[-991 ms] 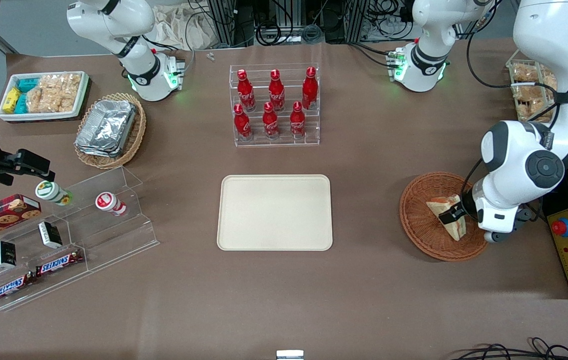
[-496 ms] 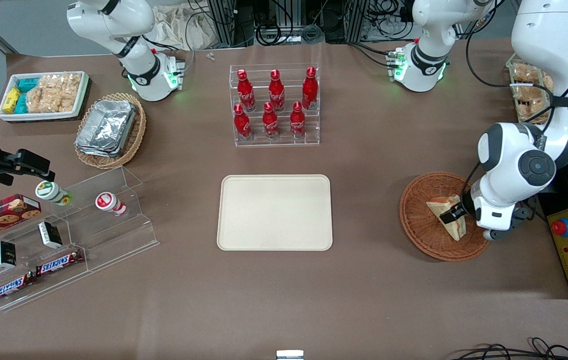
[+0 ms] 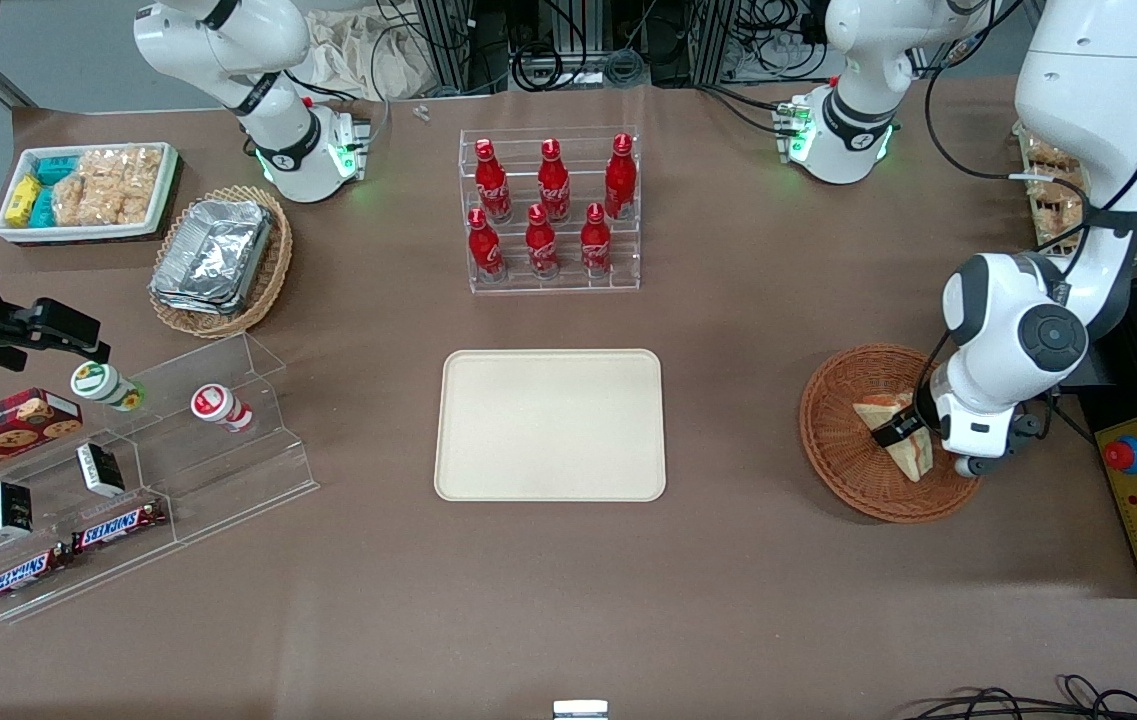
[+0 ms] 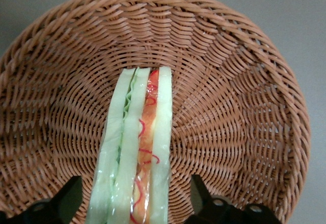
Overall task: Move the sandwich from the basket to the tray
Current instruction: 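Close the left gripper on the wrapped sandwich, then lift the sandwich out of the basket with the left gripper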
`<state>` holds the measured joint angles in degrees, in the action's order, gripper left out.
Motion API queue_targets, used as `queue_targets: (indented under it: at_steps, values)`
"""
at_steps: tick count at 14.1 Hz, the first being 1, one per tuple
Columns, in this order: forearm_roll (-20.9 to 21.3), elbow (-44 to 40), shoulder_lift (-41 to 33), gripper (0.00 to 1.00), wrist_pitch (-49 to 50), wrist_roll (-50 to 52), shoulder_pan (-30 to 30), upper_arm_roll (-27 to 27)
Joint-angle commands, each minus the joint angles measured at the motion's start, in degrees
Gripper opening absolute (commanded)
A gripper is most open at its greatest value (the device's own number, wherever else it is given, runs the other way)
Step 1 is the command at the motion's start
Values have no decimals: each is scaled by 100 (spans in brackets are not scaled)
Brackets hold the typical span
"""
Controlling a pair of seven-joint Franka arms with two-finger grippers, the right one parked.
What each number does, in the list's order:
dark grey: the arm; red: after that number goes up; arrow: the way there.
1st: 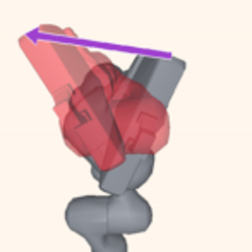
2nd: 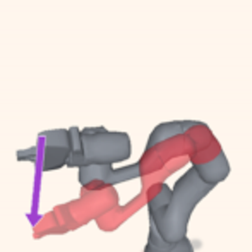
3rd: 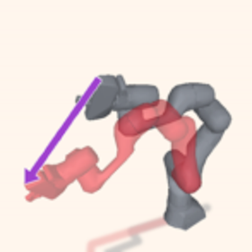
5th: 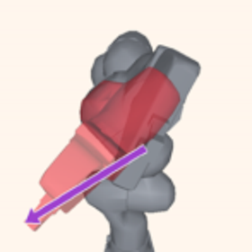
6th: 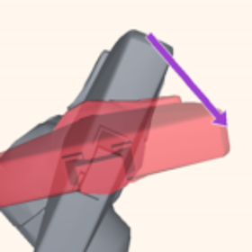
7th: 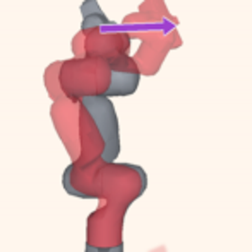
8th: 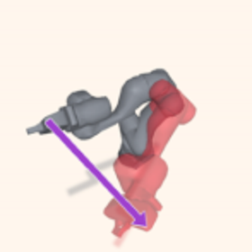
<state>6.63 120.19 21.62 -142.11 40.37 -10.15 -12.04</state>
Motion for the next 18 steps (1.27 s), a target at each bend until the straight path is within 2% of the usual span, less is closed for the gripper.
queue_targets:
  at_steps: [1, 5, 9, 11, 14, 18]
  values:
    - [163, 145, -69, 0, -212, 138, -66, -53]
    - [154, 6, -245, 0, 6, 120, -57, -61]
    - [137, -1073, -412, 0, 2059, 146, 22, -184]
    - [128, -1706, -526, 0, 3035, 417, 40, -429]
    - [41, -2804, -536, 0, 4547, 603, 40, -1079]
    - [-189, -3142, -413, 0, 4631, 613, 75, -2019]
